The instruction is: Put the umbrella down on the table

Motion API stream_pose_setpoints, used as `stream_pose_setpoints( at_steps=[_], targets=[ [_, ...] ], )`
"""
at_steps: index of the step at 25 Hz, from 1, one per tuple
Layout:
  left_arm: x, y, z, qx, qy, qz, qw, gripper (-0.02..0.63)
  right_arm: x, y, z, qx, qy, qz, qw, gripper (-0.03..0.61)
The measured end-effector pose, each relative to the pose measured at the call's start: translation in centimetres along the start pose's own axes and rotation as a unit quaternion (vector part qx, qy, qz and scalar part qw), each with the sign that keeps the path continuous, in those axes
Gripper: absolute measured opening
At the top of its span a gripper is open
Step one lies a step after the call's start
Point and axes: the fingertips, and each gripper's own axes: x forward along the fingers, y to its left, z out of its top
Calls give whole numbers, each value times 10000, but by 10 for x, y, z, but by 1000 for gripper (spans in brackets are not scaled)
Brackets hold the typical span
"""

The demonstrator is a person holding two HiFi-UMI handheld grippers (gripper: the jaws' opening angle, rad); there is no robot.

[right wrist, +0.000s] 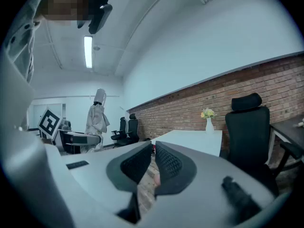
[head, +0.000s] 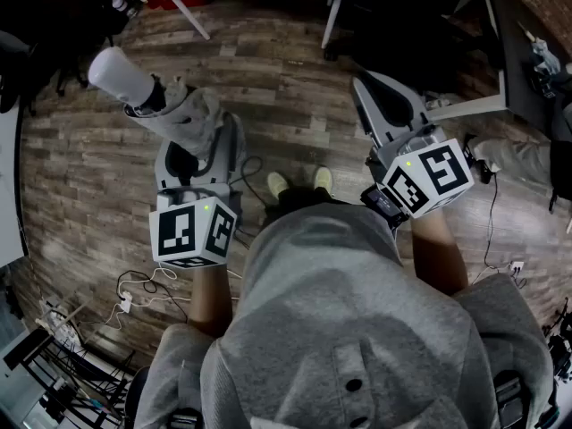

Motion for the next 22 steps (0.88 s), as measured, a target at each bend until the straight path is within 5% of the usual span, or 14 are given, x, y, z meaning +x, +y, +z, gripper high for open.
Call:
stream_pose_setpoints(
  at_steps=[14, 22],
  targets=[
    [-12, 50, 5, -13, 6, -32, 10000, 287, 33, 48, -1, -12, 25, 146, 9999, 41],
    [-18, 78, 3, -44, -14, -85, 10000, 287, 49, 77, 9, 410, -351, 388, 9978, 37]
  ],
)
